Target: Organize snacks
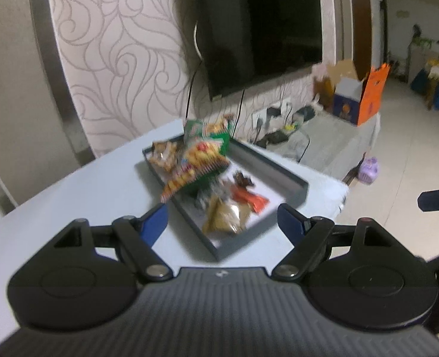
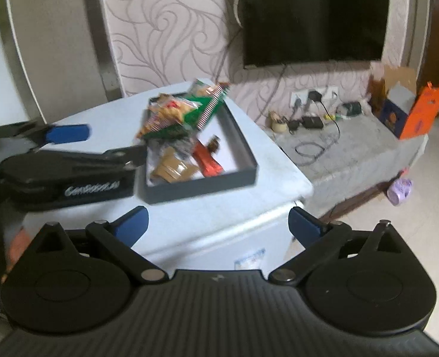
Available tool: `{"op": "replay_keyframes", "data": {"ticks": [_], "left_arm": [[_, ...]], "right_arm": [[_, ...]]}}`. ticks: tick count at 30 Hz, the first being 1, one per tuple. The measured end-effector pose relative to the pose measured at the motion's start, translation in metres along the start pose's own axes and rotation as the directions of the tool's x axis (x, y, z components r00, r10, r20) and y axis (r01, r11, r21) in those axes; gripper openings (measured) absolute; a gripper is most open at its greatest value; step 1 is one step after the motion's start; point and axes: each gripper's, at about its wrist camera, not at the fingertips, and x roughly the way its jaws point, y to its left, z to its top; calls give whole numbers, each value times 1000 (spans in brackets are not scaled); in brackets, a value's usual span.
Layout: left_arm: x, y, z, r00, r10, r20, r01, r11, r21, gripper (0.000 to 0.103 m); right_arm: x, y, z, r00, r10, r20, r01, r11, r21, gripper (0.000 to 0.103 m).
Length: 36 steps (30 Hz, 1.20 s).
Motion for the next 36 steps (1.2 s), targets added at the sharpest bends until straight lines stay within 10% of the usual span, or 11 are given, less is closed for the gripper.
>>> {"op": "replay_keyframes", "data": {"ticks": [19, 26, 36], "left_arm": [[-43, -34, -9, 994, -85, 66, 86, 996, -7, 90], [-46, -40, -16, 994, 17, 109, -27, 996, 86, 90], [-44, -28, -12, 997, -17, 72, 17, 1000, 9, 89]], "right_arm": [[-72, -35, -43, 995, -103, 8, 103, 993, 59, 102], [-85, -29, -52, 990, -139, 32, 136, 986, 98, 102], [-90, -28, -55, 987, -150, 50, 144, 983, 112, 102]]}}
